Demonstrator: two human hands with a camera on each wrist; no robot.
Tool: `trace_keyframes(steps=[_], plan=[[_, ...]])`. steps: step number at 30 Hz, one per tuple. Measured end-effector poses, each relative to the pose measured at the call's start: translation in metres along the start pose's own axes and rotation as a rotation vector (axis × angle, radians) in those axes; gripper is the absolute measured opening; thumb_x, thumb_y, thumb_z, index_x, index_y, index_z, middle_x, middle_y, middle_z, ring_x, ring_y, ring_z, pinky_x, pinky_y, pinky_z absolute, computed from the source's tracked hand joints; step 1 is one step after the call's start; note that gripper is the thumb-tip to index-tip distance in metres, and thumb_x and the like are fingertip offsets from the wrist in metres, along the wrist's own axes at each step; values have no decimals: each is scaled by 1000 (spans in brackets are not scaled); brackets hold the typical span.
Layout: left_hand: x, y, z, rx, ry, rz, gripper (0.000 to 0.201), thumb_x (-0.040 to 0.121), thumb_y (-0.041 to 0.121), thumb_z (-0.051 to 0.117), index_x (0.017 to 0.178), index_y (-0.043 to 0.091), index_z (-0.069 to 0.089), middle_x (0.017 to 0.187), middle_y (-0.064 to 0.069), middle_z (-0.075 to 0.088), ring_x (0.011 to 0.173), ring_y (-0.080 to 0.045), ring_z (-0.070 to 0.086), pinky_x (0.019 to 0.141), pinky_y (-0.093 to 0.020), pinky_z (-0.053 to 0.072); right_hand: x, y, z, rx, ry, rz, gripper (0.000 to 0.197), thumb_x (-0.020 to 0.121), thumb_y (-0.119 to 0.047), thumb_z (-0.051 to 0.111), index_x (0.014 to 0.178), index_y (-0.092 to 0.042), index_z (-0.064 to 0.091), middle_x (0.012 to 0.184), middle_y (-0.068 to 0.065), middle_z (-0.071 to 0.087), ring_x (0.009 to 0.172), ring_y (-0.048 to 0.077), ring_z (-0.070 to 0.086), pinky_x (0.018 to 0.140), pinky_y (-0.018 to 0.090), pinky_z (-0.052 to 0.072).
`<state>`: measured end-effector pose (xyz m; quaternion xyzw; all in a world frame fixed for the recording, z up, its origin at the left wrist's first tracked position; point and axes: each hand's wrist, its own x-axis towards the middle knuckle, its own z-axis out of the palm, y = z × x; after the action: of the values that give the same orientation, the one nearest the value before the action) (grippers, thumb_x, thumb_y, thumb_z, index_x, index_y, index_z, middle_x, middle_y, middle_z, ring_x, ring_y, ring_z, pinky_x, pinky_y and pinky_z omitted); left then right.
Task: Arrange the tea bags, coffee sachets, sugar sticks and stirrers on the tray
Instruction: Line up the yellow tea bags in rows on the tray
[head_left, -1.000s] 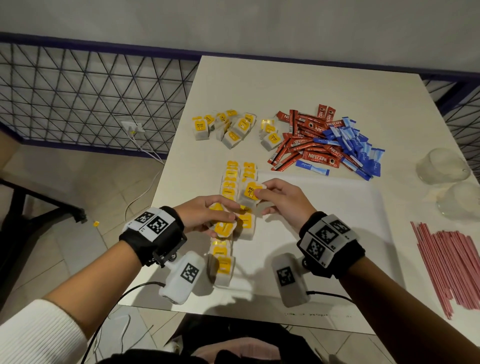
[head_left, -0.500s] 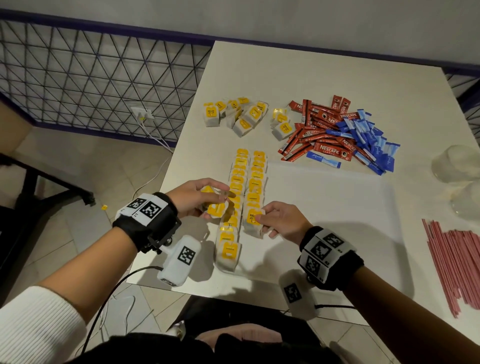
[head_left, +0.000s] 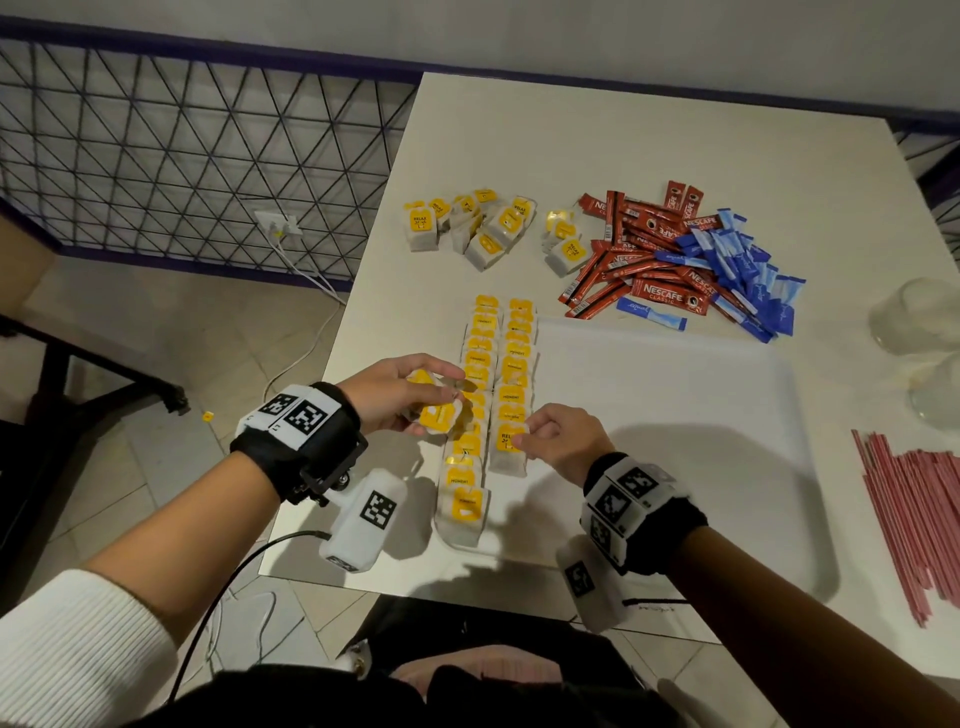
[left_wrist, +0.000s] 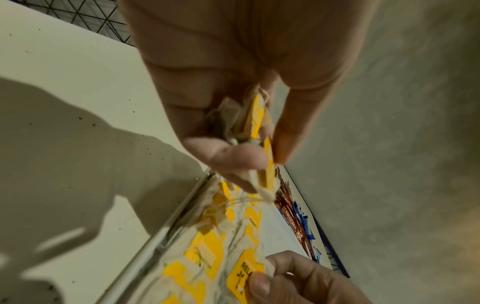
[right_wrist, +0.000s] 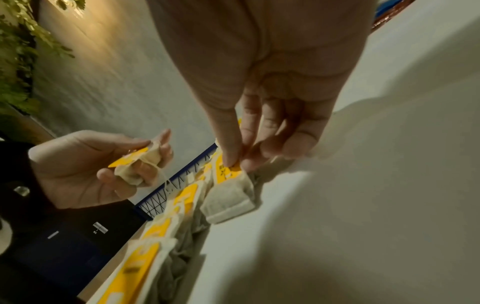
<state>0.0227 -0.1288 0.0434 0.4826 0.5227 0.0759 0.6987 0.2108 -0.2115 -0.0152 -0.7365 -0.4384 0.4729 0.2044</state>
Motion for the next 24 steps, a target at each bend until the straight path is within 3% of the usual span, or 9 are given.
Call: trace_keyframes(steps=[5, 9, 12, 16, 24], plan=[[5, 1, -1, 6, -9, -13, 19, 87, 4, 58, 91, 22, 63, 72, 7, 68, 48, -3, 47, 45, -14, 47, 3, 1, 3, 65, 22, 34, 21, 83, -22, 66, 70, -21, 49, 62, -4, 59, 60, 7, 51, 73, 25, 43], [9, 1, 0, 20, -13, -23, 19, 88, 4, 58, 91, 22, 63, 84, 0, 65, 64, -11, 48, 44, -14, 47, 1, 1, 4, 173, 40, 66, 23, 81, -18, 69, 69, -18, 49, 62, 1, 58, 55, 8, 48, 64, 19, 42], [10, 2, 0, 24, -17, -25, 18, 88, 4, 58, 91, 21, 63, 85, 0, 66, 59, -8, 55, 44, -14, 46, -1, 1, 4, 201, 79, 88, 21, 80, -21, 69, 71, -18, 50, 64, 3, 59, 56, 14, 51, 64, 26, 46], [11, 4, 2, 8, -16, -25, 17, 89, 2, 56, 92, 17, 61, 82, -2, 64, 40, -3, 54, 38, -13, 42, -4, 0, 3, 238, 117, 88, 10, 86, -19, 61, 79, -15, 54, 62, 3, 56, 50, 15, 52, 51, 18, 46], [11, 5, 5, -4, -16, -25, 17, 89, 1, 55, 90, 17, 60, 81, -2, 63, 37, -2, 52, 36, -12, 39, 1, -2, 6, 165, 138, 42, 16, 87, -15, 57, 72, -20, 56, 59, 2, 57, 51, 13, 52, 79, 38, 50]])
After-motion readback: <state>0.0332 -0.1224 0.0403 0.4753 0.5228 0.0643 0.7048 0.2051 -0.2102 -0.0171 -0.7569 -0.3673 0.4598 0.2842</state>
